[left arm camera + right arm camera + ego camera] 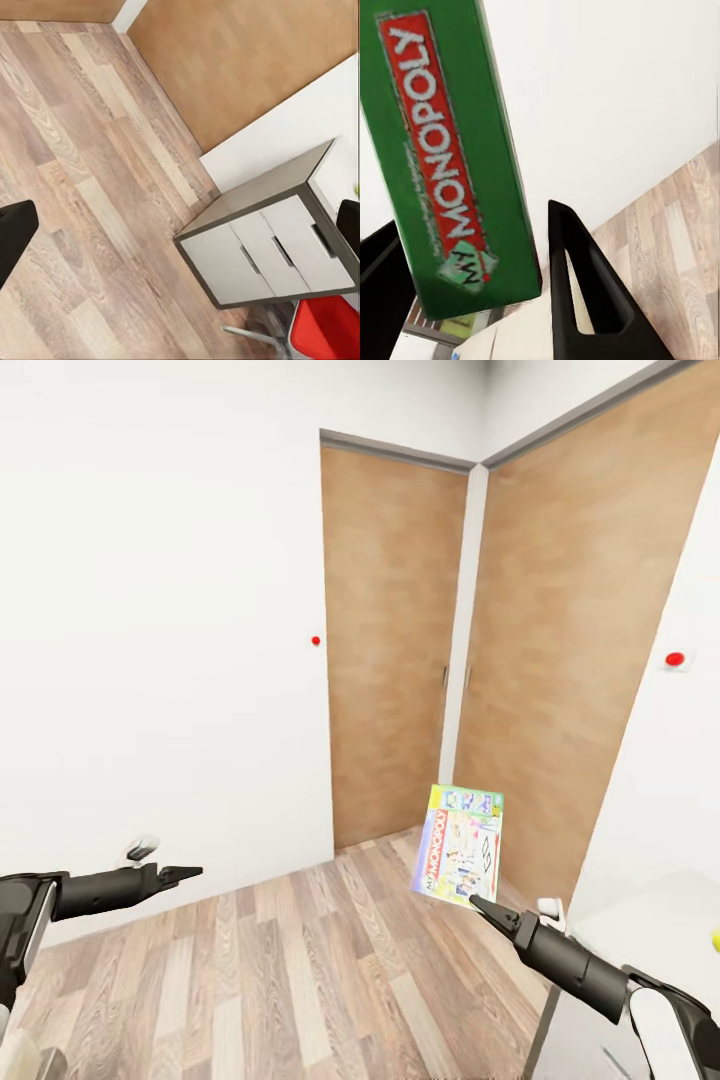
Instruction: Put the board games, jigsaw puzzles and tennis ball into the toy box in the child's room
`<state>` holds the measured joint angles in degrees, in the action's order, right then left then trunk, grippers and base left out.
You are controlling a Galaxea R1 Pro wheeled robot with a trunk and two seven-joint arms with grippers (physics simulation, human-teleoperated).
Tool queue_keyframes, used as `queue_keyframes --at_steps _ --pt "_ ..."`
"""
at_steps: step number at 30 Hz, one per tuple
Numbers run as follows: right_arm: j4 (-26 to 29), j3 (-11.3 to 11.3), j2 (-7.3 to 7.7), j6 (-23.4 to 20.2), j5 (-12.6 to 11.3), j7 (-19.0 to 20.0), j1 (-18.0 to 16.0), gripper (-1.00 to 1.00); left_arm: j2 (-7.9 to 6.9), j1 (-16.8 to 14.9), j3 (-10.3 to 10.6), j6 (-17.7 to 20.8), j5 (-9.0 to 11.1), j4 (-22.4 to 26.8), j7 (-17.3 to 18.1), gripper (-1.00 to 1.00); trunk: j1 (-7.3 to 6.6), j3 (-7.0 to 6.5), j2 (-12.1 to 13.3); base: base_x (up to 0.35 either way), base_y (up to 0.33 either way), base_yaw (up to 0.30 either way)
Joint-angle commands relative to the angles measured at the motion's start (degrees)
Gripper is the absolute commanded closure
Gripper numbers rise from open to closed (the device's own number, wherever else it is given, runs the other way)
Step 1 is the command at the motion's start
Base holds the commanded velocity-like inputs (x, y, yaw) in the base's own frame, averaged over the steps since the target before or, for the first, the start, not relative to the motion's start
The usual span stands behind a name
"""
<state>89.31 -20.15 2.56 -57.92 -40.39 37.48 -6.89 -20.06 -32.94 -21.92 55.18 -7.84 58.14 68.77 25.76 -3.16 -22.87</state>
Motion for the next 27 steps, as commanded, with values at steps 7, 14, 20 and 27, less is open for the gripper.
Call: queue_keyframes --at_steps 7,14,20,27 --pt "-0.02 -0.07 -0.01 -0.18 -0.02 0.40 -0.03 1.00 0.02 -0.02 -0.14 0.45 -0.59 0.05 0.59 -1.00 0.02 0.03 -0.05 0.000 0.000 -0.278" --pt "-0.02 -0.07 -0.01 -0.06 0.01 0.40 -0.03 1.00 -0.02 -0.02 -0.14 0.45 -0.59 0.05 0.58 -1.00 0.02 0.03 -0.05 0.000 0.000 -0.278" --pt "-0.02 -0.06 -0.01 0.00 0.03 0.40 -0.05 1.00 -0.01 -0.02 -0.14 0.45 -0.59 0.05 0.62 -1.00 0.02 0.03 -0.05 0.000 0.000 -0.278" --pt "-0.02 -0.05 -0.01 0.00 0.04 0.40 -0.03 1.00 -0.06 -0.02 -0.14 0.45 -0.59 0.05 0.62 -1.00 0.02 0.03 -0.05 0.000 0.000 -0.278"
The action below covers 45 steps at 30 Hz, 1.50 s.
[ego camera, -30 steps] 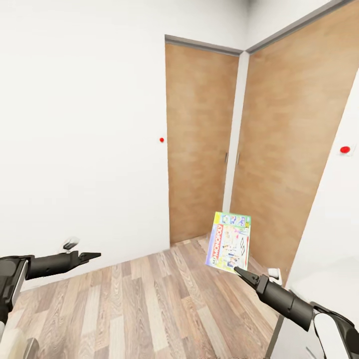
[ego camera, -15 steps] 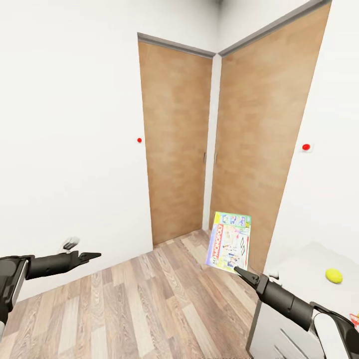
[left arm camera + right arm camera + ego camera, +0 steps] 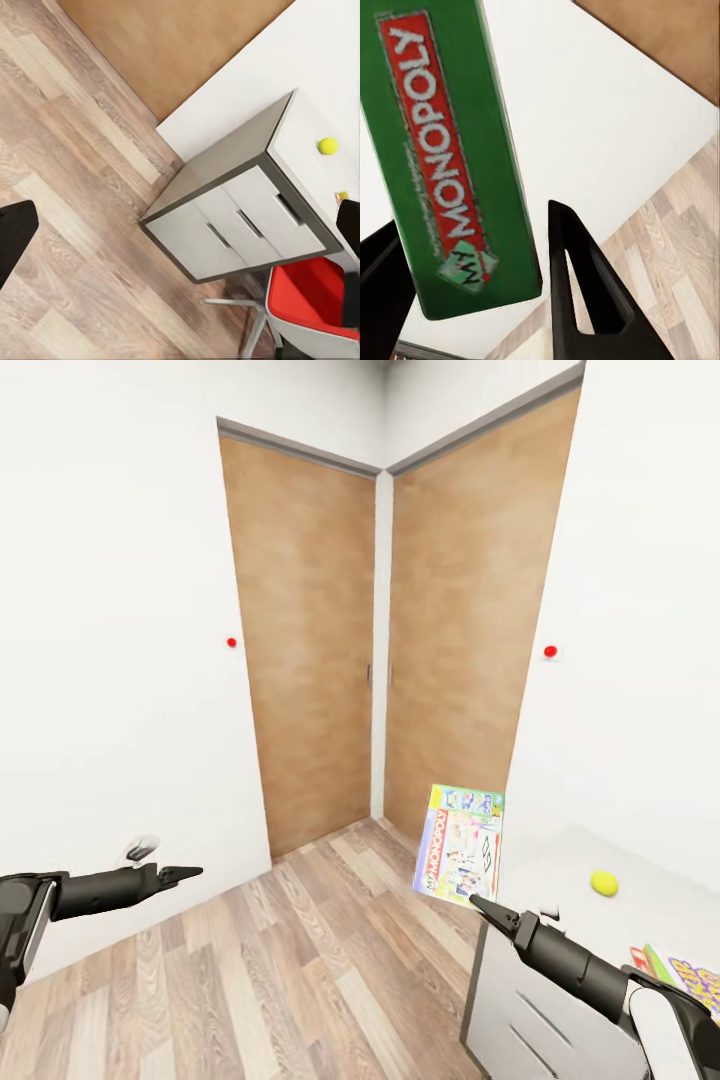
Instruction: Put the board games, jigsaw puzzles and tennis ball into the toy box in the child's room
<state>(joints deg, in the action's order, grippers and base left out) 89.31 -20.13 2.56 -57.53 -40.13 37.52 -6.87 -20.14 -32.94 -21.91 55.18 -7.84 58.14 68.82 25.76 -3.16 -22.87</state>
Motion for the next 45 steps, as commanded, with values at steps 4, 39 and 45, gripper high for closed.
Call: queue_keyframes --at_steps 4,39,45 --pt "0.03 -0.12 -0.01 -0.39 -0.21 0.38 -0.07 1.00 0.02 -0.02 -0.15 0.45 -0.59 0.04 0.54 -1.00 0.02 0.02 -0.05 -0.037 0.000 -0.278" --pt "0.60 -8.77 0.69 -0.03 0.34 26.61 0.28 1.00 0.01 -0.02 -0.28 0.45 -0.59 0.04 0.57 -1.00 0.02 0.02 -0.05 -0.014 0.006 -0.279" --pt "0.53 -8.82 0.69 -0.03 0.63 26.62 0.28 1.00 -0.02 -0.02 -0.31 0.45 -0.59 0.04 0.60 -1.00 0.02 0.02 -0.05 0.000 0.000 -0.279"
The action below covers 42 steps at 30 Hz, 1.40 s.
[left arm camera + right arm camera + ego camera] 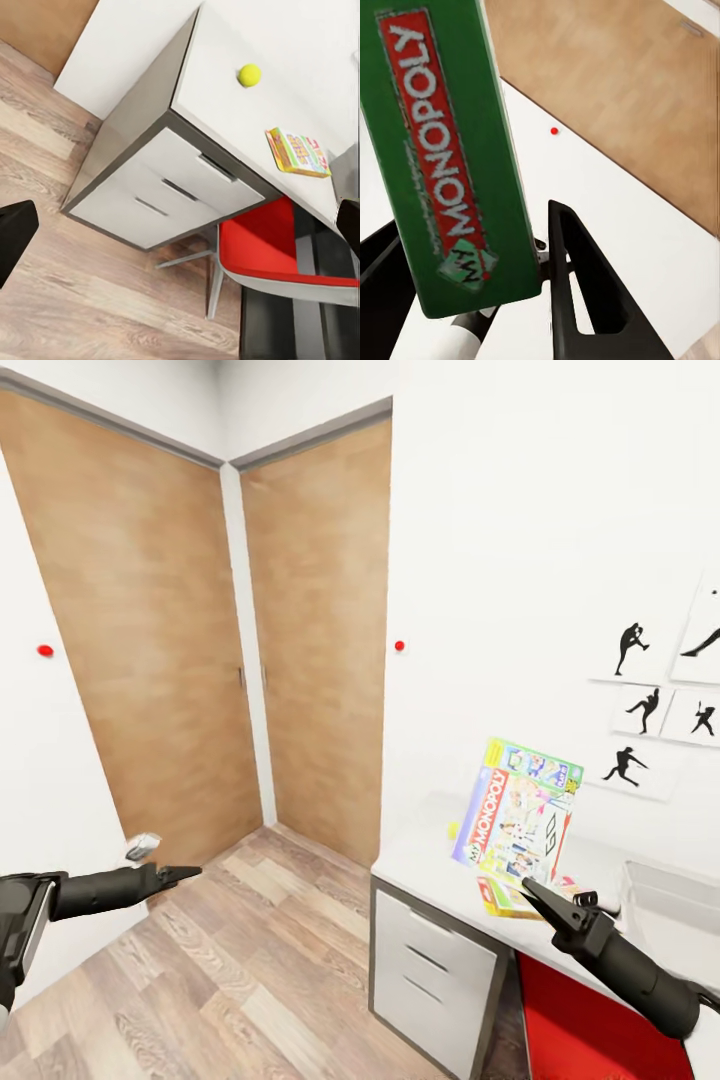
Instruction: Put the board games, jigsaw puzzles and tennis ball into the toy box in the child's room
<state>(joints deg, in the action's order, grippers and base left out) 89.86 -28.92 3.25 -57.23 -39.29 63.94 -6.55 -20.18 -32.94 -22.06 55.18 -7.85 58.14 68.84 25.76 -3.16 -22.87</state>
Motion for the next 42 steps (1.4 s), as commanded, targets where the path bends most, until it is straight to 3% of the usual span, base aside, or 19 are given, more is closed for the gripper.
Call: queue_keyframes --at_steps 1,19,42 --pt "-0.03 -0.04 0.00 -0.34 -0.17 0.19 -0.04 1.00 0.00 -0.02 -0.16 0.45 -0.59 0.05 0.58 -1.00 0.02 0.02 -0.05 0.000 0.000 -0.279" --pt "-0.19 -0.17 0.00 0.09 -0.01 0.05 -0.04 1.00 -0.03 -0.02 -0.17 0.42 -0.59 0.05 0.56 -1.00 0.02 0.02 -0.05 0.012 0.006 -0.279" --pt "-0.28 -0.18 0.03 0.19 0.00 0.05 -0.04 1.00 -0.12 -0.02 -0.23 0.37 -0.50 0.05 0.59 -1.00 0.02 0.02 -0.05 0.211 0.132 -0.280"
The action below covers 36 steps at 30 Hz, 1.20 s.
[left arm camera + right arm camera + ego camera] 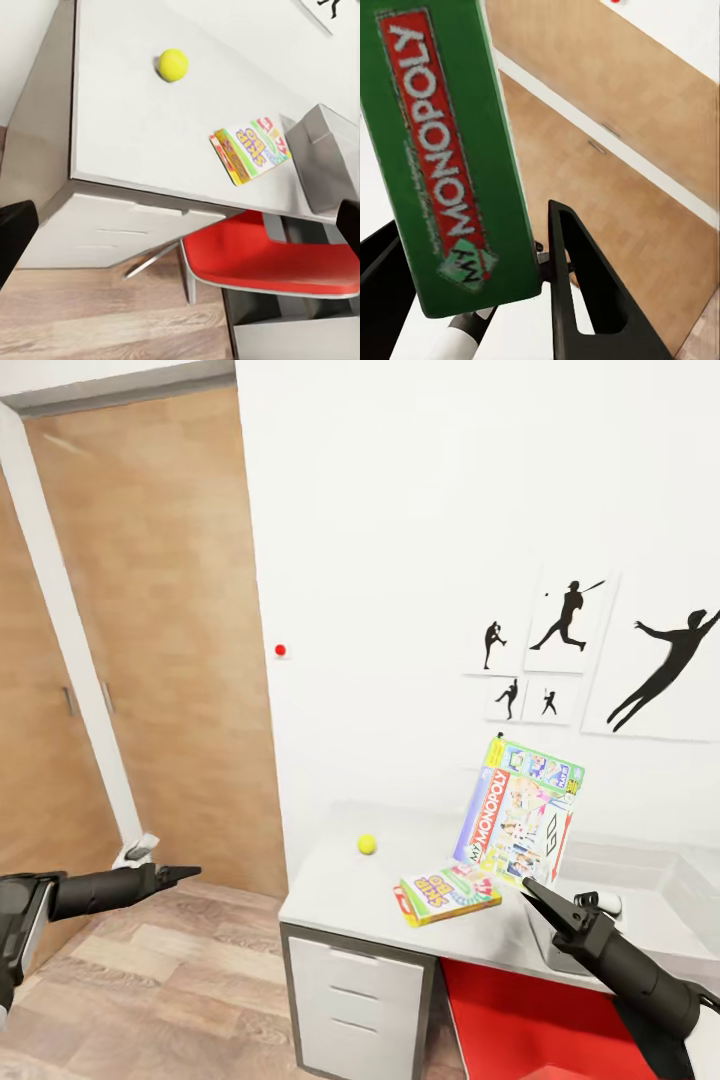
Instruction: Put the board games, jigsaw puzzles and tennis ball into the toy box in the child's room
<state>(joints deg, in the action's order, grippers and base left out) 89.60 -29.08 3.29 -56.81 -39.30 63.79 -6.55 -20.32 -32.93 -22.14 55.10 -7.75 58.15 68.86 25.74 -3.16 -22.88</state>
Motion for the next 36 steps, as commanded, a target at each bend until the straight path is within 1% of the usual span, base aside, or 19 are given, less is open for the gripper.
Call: queue_keyframes --at_steps 1,13,18,24,29,33,36 --pt "-0.03 -0.04 0.02 -0.23 0.01 0.19 -0.02 1.00 0.02 -0.02 -0.16 0.45 -0.60 0.04 0.58 -1.00 0.05 0.02 -0.04 0.239 0.045 -0.280" --pt "-0.04 -0.12 0.13 -0.29 0.01 0.21 -0.04 1.00 -0.05 -0.02 -0.27 0.45 -0.60 0.06 0.58 -1.00 0.05 0.02 -0.04 0.243 0.009 -0.279" --pt "-0.11 -0.83 0.10 -0.32 0.01 0.19 -0.04 1.00 -0.06 -0.02 -0.31 0.45 -0.60 0.07 0.58 -1.00 0.05 0.02 -0.04 0.249 0.000 -0.280" --pt "-0.20 -1.09 0.05 -0.32 0.01 0.20 -0.04 1.00 -0.01 -0.02 -0.15 0.45 -0.60 0.04 0.58 -1.00 0.05 0.02 -0.04 0.253 0.000 -0.273" --pt "-0.21 -1.25 -0.06 -0.28 0.01 0.19 -0.04 1.00 0.01 -0.02 -0.04 0.45 -0.60 0.04 0.58 -1.00 0.05 0.02 -0.04 0.256 0.000 -0.092" --pt "-0.36 -2.10 -0.04 -0.36 0.01 0.07 -0.04 1.00 0.07 -0.02 -0.01 0.45 -0.60 0.06 0.58 -1.00 0.05 0.08 -0.04 0.233 0.026 -0.014" --pt "-0.41 -2.29 -0.04 -0.39 0.01 0.05 -0.04 1.00 0.10 -0.02 -0.01 0.45 -0.60 0.05 0.58 -1.00 0.05 0.27 -0.04 0.123 0.012 -0.004"
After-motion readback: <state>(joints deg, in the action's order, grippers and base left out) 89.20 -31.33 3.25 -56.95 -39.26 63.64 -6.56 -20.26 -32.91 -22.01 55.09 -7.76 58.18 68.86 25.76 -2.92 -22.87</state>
